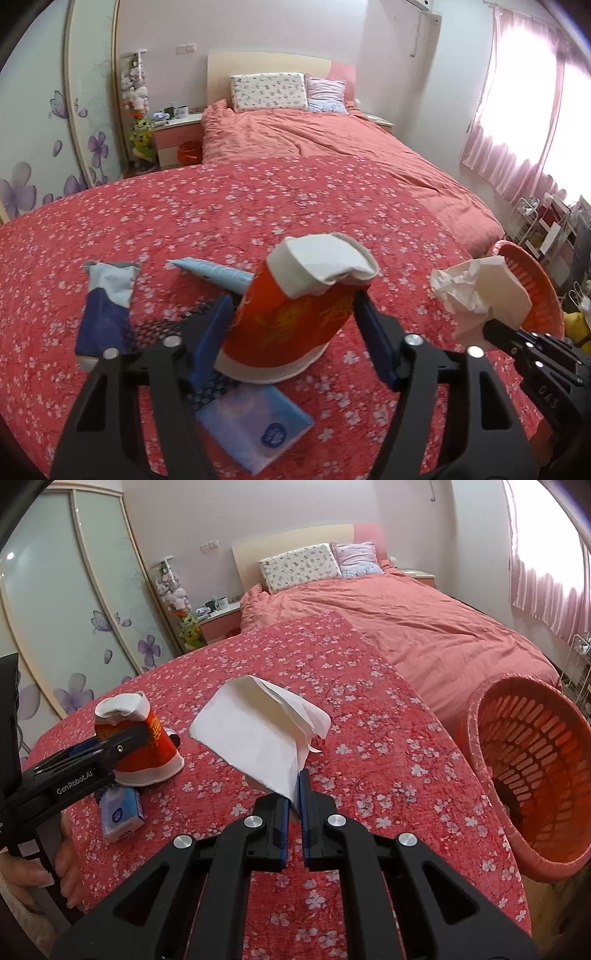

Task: Collect trash
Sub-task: 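Grasp the red paper cup with the left tool while the right tool grasps the white tissue, then carry the paper cup and tissue in both tools over the orange basket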

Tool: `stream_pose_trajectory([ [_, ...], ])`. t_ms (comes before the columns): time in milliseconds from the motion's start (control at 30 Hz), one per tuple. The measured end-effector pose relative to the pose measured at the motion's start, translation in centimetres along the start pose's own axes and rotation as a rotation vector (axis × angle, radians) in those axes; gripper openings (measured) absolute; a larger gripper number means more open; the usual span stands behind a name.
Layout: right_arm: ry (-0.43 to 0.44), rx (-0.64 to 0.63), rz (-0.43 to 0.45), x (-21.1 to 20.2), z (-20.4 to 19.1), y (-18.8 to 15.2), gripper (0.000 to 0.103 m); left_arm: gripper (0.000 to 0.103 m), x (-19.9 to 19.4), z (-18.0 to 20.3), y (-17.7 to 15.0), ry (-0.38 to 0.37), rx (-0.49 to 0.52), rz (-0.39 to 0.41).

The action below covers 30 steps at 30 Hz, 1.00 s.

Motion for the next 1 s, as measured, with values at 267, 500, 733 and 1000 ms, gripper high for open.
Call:
stream_pose_trajectory([
  [267,-0.002,0.009,0.0,-0.3,0.7,-0.2,0.005,0.043,0.1,1.1,-0.1,-0.018,-0.01,0.0],
  [500,-0.006,0.015,0.012,-1.1,1.1,-0.1,0.005,0.036,-0.5,1.1,0.2,-0.002,-0.033,0.02],
  [733,-0.009,0.022,0.028,-2.0,1.4,0.2,0.006,0.035,-1.4,1.3,0.4,0.009,-0.047,0.042],
  [1000,-0.008,0.031,0.055,-3.2,1.6,0.7,0.006,0.035,-3.6,2.2,0.7,0.017,-0.038,0.078],
])
Point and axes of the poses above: each gripper's, at about its wrist camera, not at the fingertips, and x roughly the way its jaws point, z to its right, y to its top, the point moved 10 cm from there along x, roughly the way its jaws point, and after that the axes turned 9 degrees about y, right-handed, at the moved point
